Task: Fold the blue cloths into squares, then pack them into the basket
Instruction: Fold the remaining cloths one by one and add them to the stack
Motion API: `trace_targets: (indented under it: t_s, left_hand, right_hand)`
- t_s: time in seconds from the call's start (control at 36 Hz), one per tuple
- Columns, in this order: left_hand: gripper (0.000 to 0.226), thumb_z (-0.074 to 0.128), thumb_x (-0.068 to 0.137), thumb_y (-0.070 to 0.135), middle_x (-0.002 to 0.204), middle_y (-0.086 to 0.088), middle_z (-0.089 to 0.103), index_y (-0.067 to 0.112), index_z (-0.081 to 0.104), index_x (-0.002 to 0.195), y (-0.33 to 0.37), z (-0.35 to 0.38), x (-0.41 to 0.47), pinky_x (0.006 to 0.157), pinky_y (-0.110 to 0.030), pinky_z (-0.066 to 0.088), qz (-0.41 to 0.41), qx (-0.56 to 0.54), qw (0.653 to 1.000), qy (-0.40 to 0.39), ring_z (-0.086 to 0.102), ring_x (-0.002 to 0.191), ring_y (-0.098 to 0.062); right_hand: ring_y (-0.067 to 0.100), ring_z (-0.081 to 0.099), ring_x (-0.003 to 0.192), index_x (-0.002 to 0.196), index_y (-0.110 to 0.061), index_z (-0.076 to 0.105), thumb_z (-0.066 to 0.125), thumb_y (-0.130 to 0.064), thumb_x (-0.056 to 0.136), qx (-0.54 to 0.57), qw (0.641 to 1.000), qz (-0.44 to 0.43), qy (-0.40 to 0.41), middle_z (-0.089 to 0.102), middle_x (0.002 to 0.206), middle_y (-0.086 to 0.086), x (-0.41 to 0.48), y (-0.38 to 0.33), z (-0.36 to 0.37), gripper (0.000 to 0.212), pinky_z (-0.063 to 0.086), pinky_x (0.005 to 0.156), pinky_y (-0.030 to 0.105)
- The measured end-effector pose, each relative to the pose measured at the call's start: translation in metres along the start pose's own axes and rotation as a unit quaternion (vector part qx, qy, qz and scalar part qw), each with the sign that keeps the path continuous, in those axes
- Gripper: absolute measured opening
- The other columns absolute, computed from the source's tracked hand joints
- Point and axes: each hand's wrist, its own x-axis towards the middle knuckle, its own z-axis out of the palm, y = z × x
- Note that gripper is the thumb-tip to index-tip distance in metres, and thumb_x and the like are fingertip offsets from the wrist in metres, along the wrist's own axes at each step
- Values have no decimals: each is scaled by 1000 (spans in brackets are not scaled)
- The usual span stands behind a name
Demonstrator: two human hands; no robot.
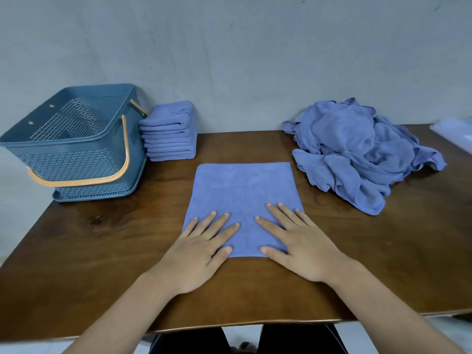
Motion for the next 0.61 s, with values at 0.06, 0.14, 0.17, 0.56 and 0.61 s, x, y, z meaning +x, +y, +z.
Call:
trace_targets:
  t_s: [0.06, 0.14, 0.17, 0.56, 0.61]
  left_hand:
    - [54, 10, 109, 65, 168, 29, -27, 62, -15, 157, -1, -2, -3, 130, -41, -13, -15, 3, 1000, -4, -35, 152, -1]
    - [56, 12, 107, 70, 168, 27, -27, 66, -17, 155, -2, -2, -11, 131, -43, -12, -34, -6, 999, 7, -37, 152, -3]
    - [56, 13, 107, 71, 169, 26, -26, 66, -17, 155, -2, -1, -15, 131, -43, -12, -36, -8, 999, 10, -37, 152, -4]
    - [28, 56, 107, 51, 124, 20, 60, 34, 69, 125, 27, 16, -8, 105, -27, 42, 135, -17, 971, 199, 56, 119, -8]
    - [28, 56, 106, 53, 116, 19, 60, 33, 71, 118, 31, 18, 1, 97, -29, 46, 130, -27, 970, 204, 57, 110, -9]
  right_hand:
    - [7, -28, 157, 160, -59, -9, 16, -83, 100, 4, 1000, 5, -2, -23, 172, -19, 0, 2, -3, 70, -1, 132, 43]
    - [8, -28, 157, 160, -59, -8, 15, -83, 100, 9, 1000, 4, 1, -22, 172, -19, -1, 1, -3, 68, -3, 132, 41]
    - [7, -27, 157, 161, -59, -6, 15, -82, 101, 12, 1000, 4, 6, -20, 173, -20, -3, 0, -2, 68, -4, 132, 40]
    - [2, 59, 112, 109, -38, 78, 64, -37, 104, 77, 971, -105, 200, 65, 120, -24, -28, -4, 10, 15, 47, 93, 24]
    - [1, 59, 112, 109, -39, 78, 67, -42, 101, 88, 972, -97, 197, 65, 119, -25, -27, -6, 11, 14, 48, 92, 24]
